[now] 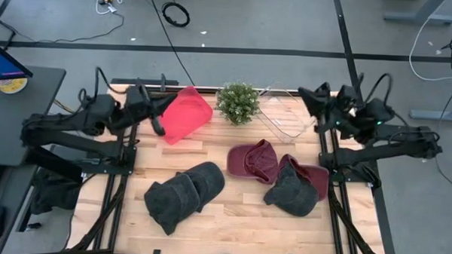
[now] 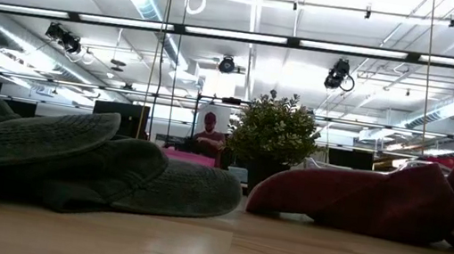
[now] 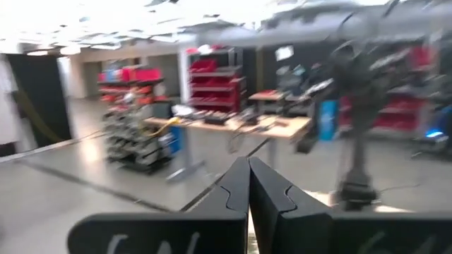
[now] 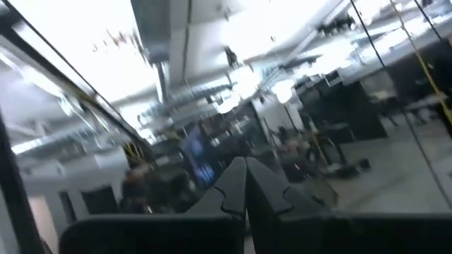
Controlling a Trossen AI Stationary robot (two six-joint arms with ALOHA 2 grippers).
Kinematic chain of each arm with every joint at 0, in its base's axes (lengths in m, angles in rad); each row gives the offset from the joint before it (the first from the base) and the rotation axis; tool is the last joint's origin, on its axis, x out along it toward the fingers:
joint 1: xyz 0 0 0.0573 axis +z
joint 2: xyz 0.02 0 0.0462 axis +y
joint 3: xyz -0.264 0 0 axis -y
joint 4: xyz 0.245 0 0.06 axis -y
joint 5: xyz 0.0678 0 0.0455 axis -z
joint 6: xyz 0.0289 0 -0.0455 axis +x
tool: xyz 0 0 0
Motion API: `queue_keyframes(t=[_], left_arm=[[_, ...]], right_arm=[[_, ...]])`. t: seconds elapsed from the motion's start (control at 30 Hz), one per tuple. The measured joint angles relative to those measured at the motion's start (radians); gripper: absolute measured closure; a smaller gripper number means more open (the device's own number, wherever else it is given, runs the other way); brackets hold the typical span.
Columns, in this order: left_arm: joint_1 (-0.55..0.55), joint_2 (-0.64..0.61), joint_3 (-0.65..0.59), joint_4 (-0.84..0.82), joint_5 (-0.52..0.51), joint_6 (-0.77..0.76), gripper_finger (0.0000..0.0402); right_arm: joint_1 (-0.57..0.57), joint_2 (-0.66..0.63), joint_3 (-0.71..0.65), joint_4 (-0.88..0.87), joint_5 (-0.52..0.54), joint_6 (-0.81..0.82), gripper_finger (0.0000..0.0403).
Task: Pick & Place hat
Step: Put the left black cap into the transparent bin
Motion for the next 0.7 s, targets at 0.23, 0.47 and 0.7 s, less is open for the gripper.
queue_keyframes(t=[0.23,0.47,0.7], left_arm=[[0.001,0.095,0.198,-0.231,-0.124,0.034,0.0399],[0.012,0.109,0.22,-0.34,-0.09,-0.006,0.0398],[0.094,0.112,0.22,-0.549,0.126,-0.238,0.0354]], right_arm=[[-0.002,0.093,0.09,-0.004,-0.023,-0.078,0.0394],[-0.017,0.162,0.177,-0.351,0.075,-0.02,0.0366],[-0.024,0.277,0.449,-0.871,0.057,0.03,0.0272]])
